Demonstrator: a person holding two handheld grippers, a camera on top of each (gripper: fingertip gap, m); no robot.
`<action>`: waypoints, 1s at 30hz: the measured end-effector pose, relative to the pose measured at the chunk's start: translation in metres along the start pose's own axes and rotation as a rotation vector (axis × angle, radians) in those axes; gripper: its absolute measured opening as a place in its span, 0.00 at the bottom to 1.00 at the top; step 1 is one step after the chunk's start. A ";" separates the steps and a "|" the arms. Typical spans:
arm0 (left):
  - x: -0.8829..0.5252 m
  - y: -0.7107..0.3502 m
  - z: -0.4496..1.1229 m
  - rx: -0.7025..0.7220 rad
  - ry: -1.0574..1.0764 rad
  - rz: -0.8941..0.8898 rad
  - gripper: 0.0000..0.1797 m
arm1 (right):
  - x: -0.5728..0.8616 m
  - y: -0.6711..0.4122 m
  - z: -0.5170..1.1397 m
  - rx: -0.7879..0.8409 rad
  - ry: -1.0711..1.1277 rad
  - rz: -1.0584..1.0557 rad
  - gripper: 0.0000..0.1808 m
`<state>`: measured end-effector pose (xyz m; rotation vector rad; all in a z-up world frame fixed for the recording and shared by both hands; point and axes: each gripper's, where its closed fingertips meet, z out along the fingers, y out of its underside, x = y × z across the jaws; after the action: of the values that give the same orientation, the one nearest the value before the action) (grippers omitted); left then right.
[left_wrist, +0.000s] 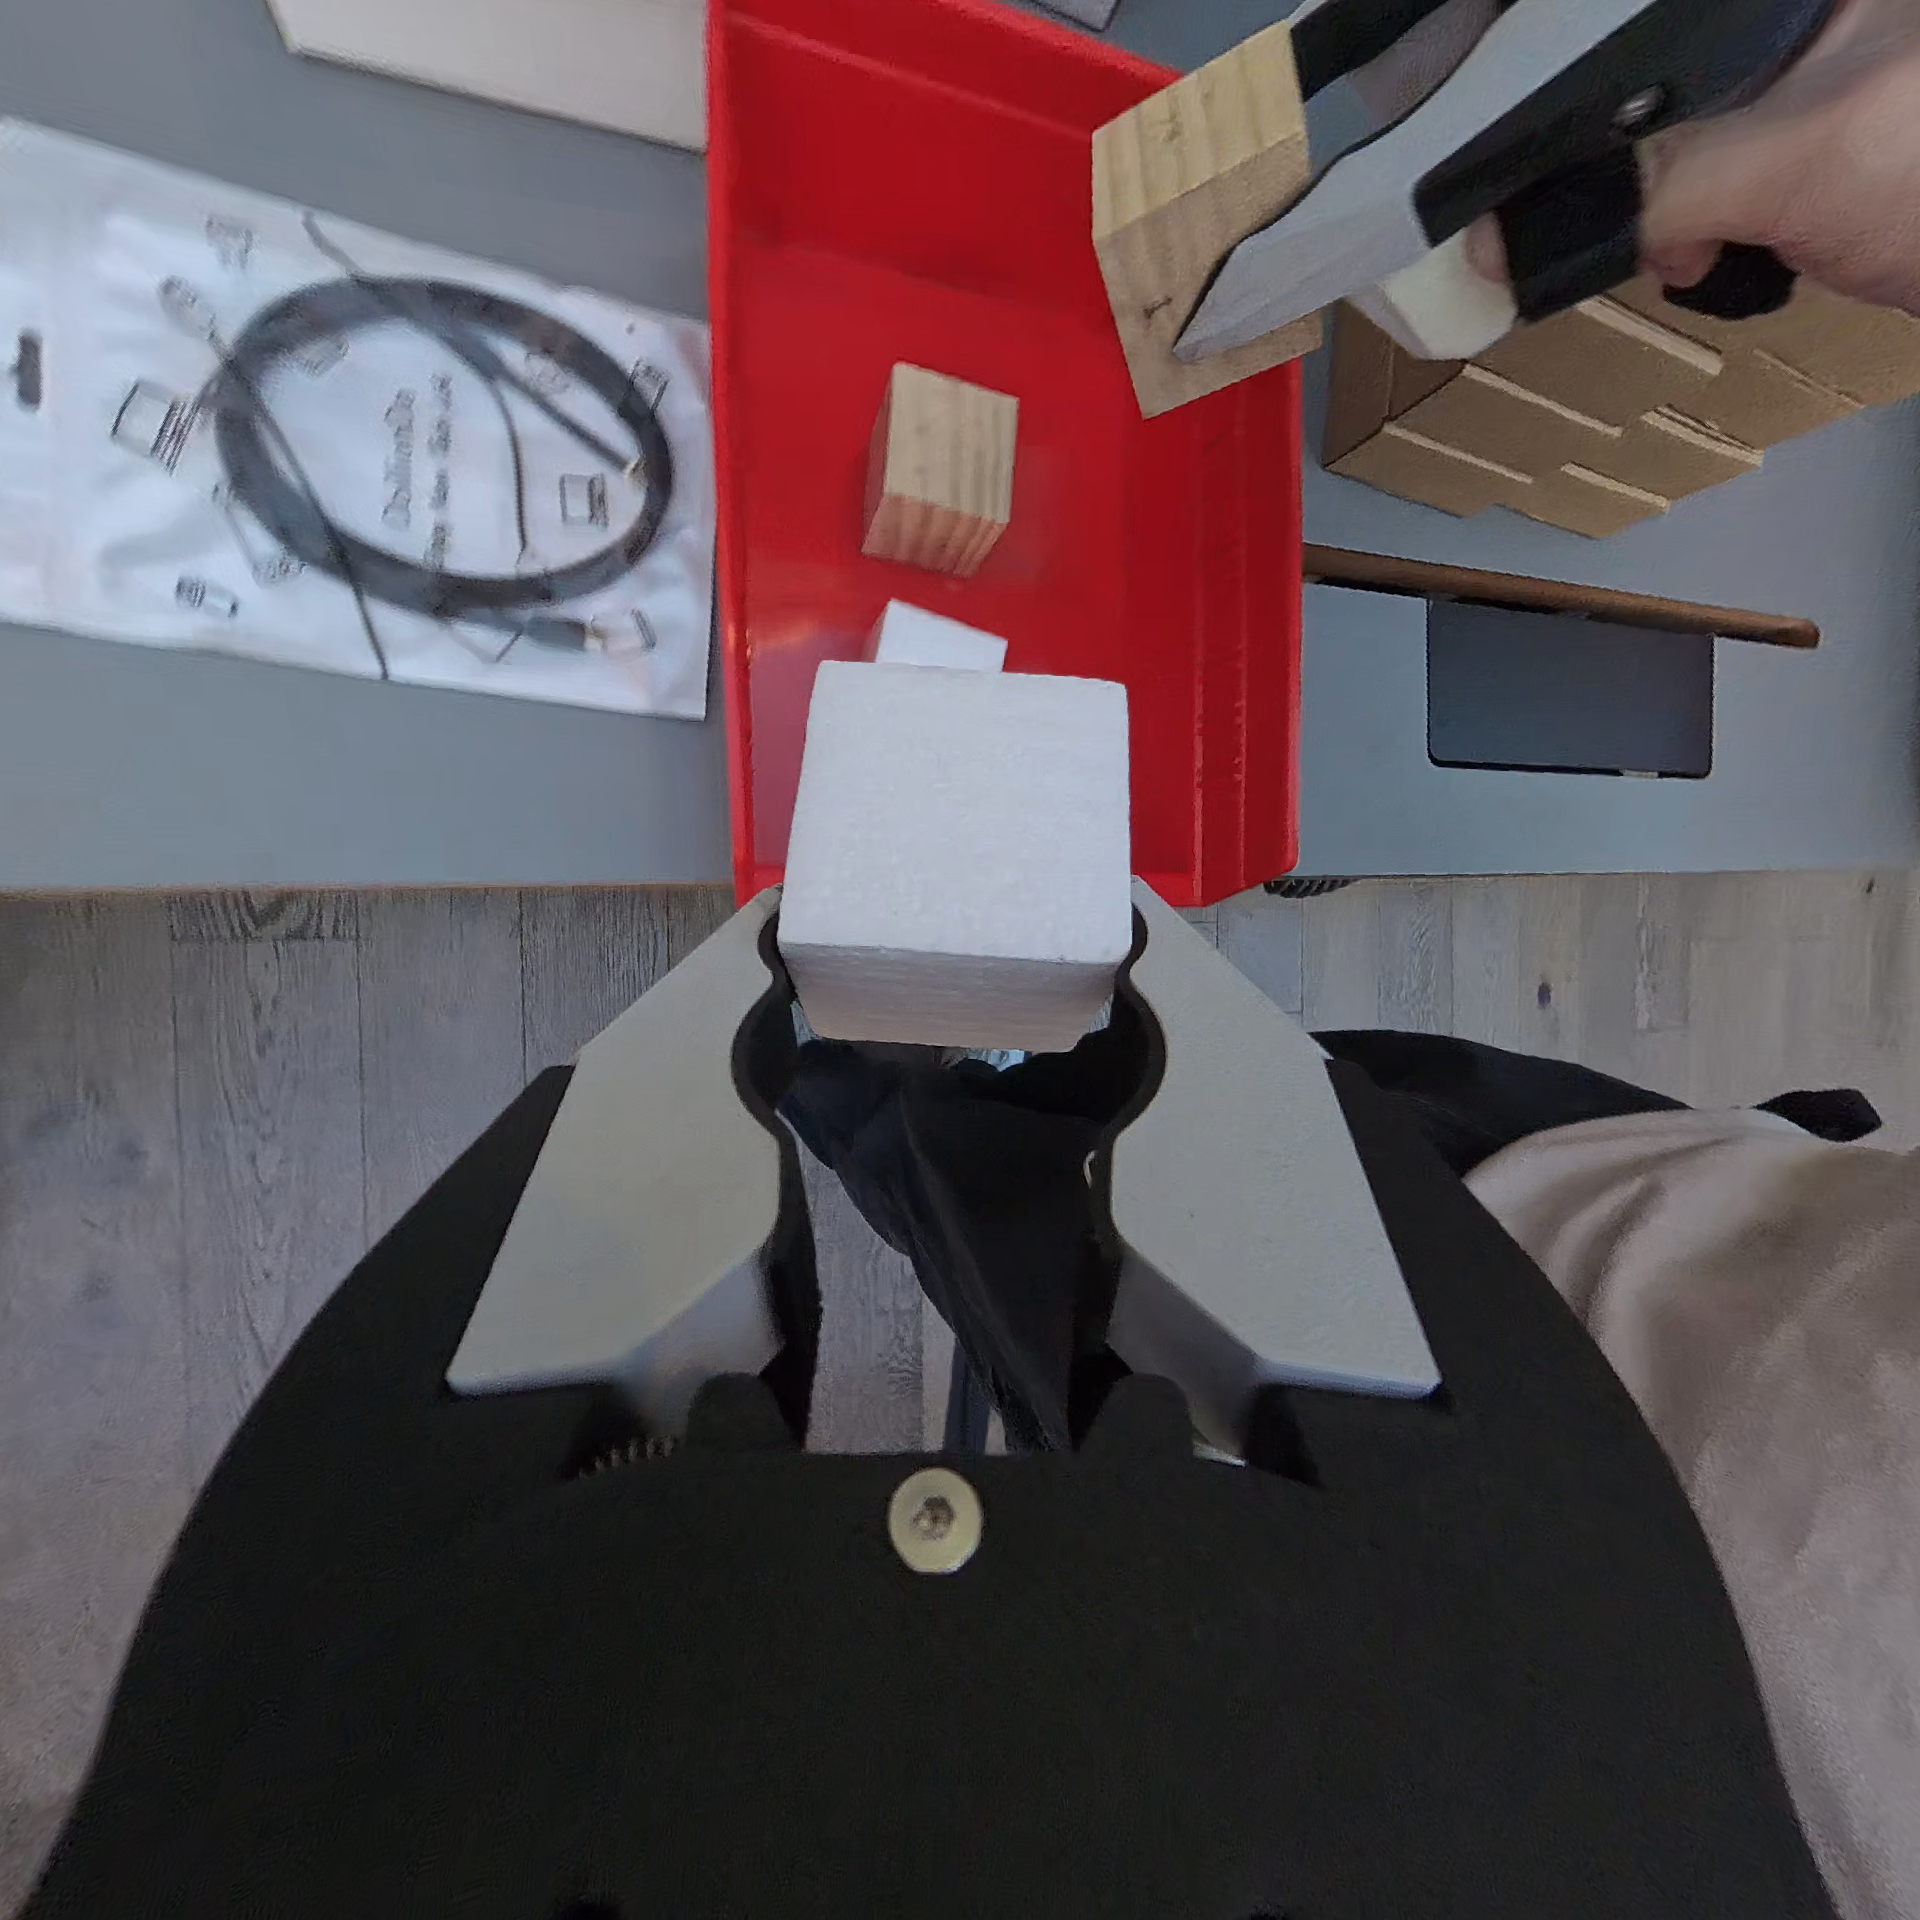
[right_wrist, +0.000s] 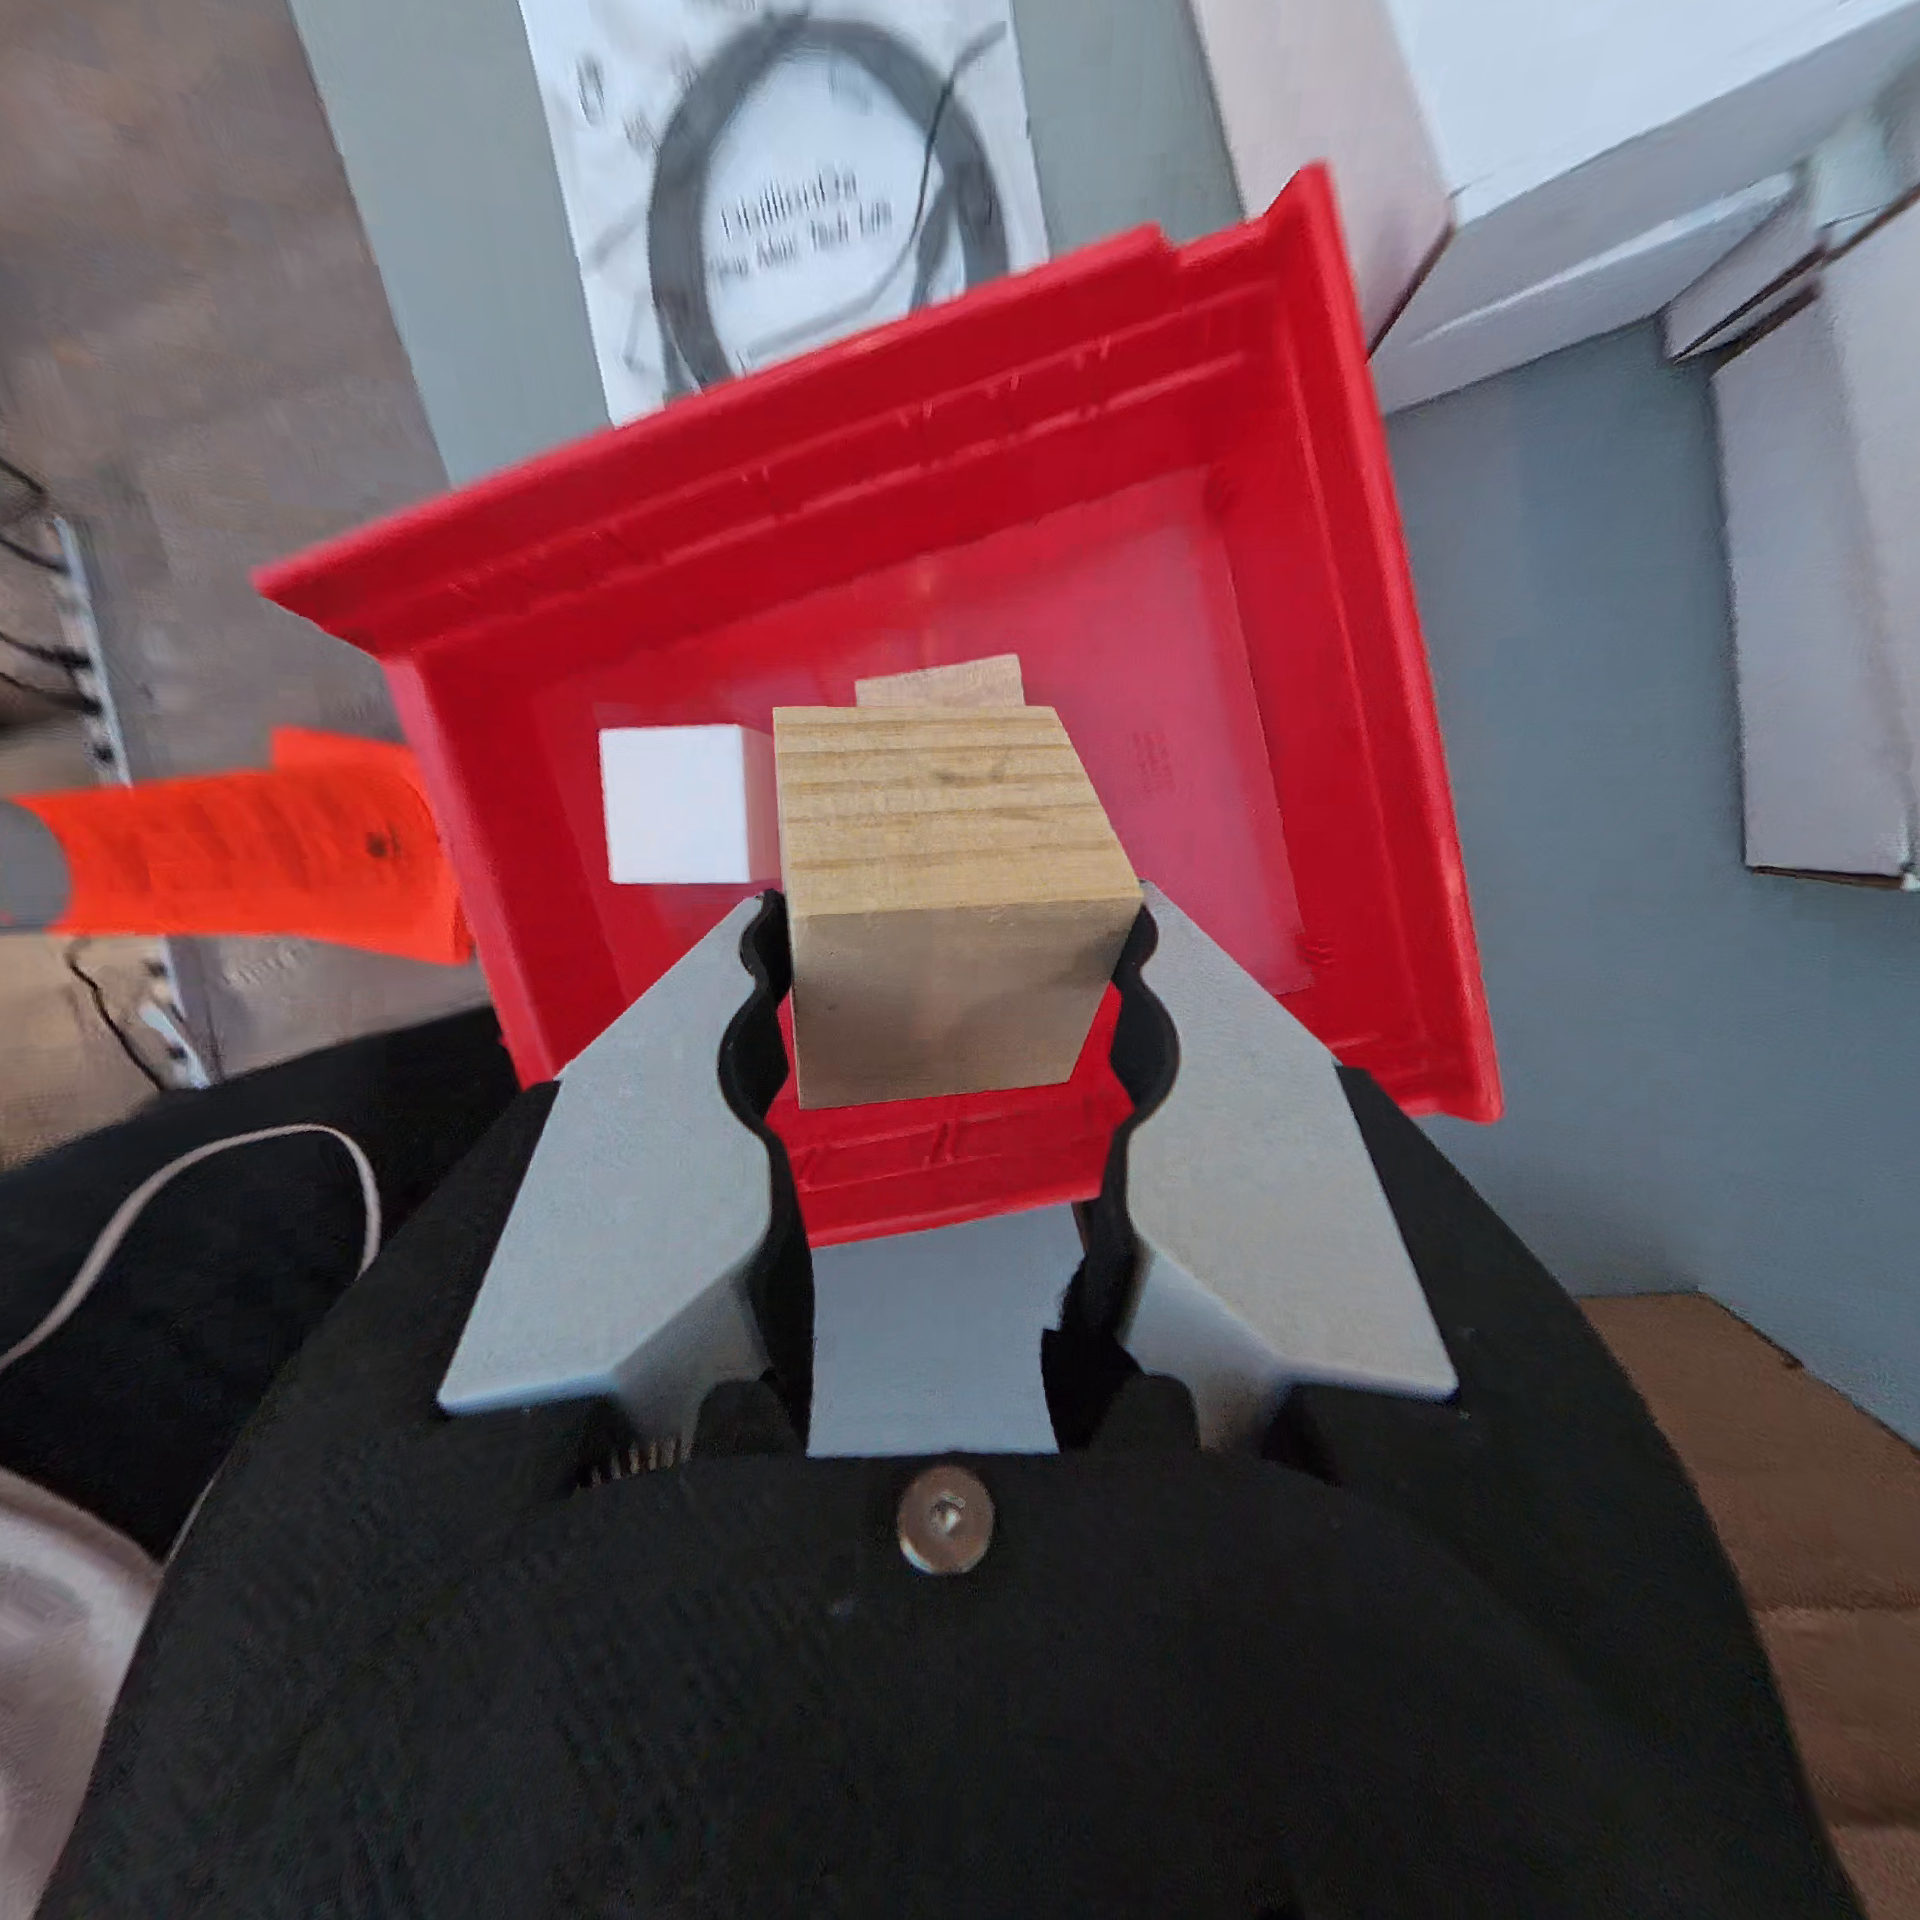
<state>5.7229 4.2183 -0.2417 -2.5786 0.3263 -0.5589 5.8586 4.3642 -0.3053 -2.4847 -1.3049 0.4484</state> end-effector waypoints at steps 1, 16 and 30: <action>-0.007 0.016 -0.012 0.012 -0.017 -0.050 0.32 | 0.001 0.004 0.018 -0.095 0.020 -0.044 0.34; -0.033 0.051 -0.025 0.000 -0.169 -0.032 0.32 | -0.006 -0.006 0.071 -0.308 0.206 -0.366 0.39; -0.009 0.008 0.125 -0.669 -0.139 0.393 0.32 | -0.028 0.099 -0.190 0.344 0.282 0.034 0.38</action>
<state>5.7690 4.2644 -0.3494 -3.0235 1.0976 -0.1289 5.9936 4.2653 -0.1689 -2.1905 -0.9844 0.2878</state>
